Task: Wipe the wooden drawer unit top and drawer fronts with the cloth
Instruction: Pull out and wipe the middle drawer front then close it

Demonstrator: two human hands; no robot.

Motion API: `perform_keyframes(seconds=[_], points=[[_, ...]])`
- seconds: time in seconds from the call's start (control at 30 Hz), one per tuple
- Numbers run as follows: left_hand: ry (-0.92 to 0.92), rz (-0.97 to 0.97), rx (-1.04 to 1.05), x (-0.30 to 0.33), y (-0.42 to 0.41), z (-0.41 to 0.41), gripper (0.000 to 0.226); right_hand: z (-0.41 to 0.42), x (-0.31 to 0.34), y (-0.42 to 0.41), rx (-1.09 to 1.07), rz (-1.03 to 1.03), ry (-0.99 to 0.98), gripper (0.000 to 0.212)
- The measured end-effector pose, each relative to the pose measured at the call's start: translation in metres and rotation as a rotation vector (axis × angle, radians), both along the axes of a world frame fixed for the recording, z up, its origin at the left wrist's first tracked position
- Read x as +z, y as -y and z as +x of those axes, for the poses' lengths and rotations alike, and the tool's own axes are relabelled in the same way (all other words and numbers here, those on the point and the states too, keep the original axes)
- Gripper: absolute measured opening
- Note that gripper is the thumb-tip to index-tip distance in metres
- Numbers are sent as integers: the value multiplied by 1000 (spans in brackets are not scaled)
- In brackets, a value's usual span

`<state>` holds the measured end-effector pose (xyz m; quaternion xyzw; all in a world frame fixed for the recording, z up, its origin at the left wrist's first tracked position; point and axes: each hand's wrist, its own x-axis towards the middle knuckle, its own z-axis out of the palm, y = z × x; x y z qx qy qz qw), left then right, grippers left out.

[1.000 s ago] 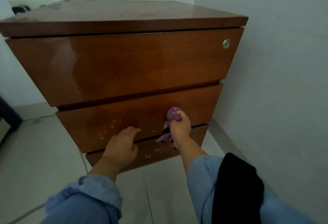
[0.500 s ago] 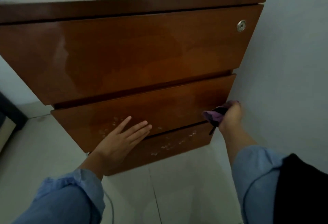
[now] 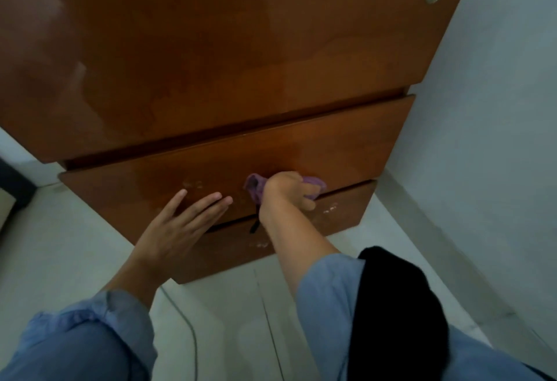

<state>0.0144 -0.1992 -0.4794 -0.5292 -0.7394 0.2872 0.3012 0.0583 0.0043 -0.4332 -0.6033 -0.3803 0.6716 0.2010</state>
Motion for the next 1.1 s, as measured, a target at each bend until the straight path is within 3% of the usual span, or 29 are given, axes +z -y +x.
perform_keyframes(seconds=[0.13,0.23,0.3,0.5,0.6,0.77,0.97,1.1], points=[[13,73,-50,0,18,1,56,3,6,-1,91,-142,-43,57],[41,113,-43,3,31,7,67,17,1,-14,220,-198,-146,53],[109,244,5,8,32,17,72,36,-3,-24,173,-172,-183,50],[305,821,185,25,24,32,70,87,-1,-75,-82,740,-242,53],[362,1116,207,26,14,34,68,74,-5,-107,-65,1022,-229,53],[592,1866,347,1,-14,48,56,42,-30,-100,-129,1255,-58,51],[609,2269,388,2,-4,30,41,9,-47,-19,-99,1525,-18,46],[790,2386,352,14,5,31,32,-4,-44,31,-65,1597,-22,39]])
